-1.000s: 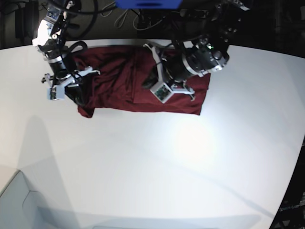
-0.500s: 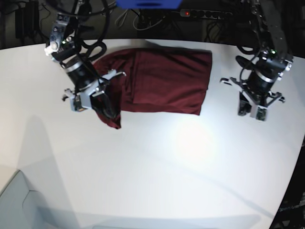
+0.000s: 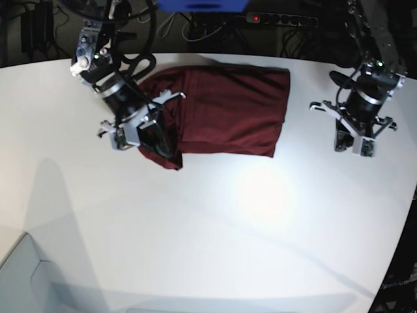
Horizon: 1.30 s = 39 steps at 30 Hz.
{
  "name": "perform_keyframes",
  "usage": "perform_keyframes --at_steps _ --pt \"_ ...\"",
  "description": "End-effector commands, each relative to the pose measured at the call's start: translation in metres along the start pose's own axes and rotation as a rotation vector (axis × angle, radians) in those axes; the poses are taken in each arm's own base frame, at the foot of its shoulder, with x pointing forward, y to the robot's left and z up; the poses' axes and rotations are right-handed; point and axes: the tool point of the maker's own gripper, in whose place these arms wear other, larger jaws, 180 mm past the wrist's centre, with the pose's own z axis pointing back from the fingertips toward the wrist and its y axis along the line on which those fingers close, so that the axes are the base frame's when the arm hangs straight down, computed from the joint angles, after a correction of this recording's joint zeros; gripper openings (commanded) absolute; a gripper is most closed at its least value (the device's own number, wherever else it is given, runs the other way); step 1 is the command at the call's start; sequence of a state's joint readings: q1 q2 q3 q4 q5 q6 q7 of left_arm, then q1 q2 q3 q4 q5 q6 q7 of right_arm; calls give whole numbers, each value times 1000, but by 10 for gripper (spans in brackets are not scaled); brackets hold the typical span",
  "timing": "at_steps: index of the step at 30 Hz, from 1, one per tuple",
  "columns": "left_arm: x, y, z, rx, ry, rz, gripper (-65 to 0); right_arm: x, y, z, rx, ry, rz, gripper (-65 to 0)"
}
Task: Layout the t-shirt on the table in an organized manner, then fold the t-shirt properly
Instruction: 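Lift the red shirt bundle with both grippers and fold it over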
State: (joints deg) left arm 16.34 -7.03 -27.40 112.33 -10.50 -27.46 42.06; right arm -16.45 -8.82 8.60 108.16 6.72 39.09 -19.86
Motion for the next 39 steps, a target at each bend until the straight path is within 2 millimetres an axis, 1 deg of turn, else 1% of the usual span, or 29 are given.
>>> perform_keyframes --at_steps 1,4,7,10,12,14,17,19,21,26,29,32,36,38,39 --pt "13 0 1 -1 -46 -1 -649 15 4 2 10 -64 -9 -650" --pt "13 -3 -3 -8 -43 12 -649 11 10 1 25 -55 -17 -650" --pt "-1 -10 -13 -22 -9 48 -649 6 24 -5 68 -44 -29 -650" --pt "-14 -10 -18 -16 30 62 -649 -5 38 -14 97 -17 -61 -650" --pt "-21 -10 -21 -18 49 70 -649 -13 35 -20 48 7 -105 -650" --pt "-24 -12 -20 -18 54 84 -649 -23 23 -22 -55 32 -161 -650" --pt "-28 -12 -19 -20 64 83 -649 -36 9 -17 -187 66 -228 -650" --pt "-29 -12 -20 -20 65 84 -649 -39 8 -19 -233 76 -255 -650" --pt "-29 -12 -20 -22 65 83 -649 -43 11 -21 -277 90 -286 -650" --pt "-29 -12 -20 -23 65 82 -649 -38 38 -31 -327 93 -345 -650" --pt "-29 -12 -20 -23 67 82 -649 -23 44 -37 -374 24 -357 -650" --pt "-29 -12 -20 -23 67 82 -649 -29 48 -44 -412 16 -347 -650" --pt "-33 -13 -18 -23 74 84 -649 -39 52 -54 -411 19 -312 -650" --pt "-34 -13 -18 -23 77 84 -649 -37 56 -57 -400 -8 -295 -650" --pt "-35 -13 -18 -23 79 84 -649 -30 61 -61 -383 -38 -282 -650"
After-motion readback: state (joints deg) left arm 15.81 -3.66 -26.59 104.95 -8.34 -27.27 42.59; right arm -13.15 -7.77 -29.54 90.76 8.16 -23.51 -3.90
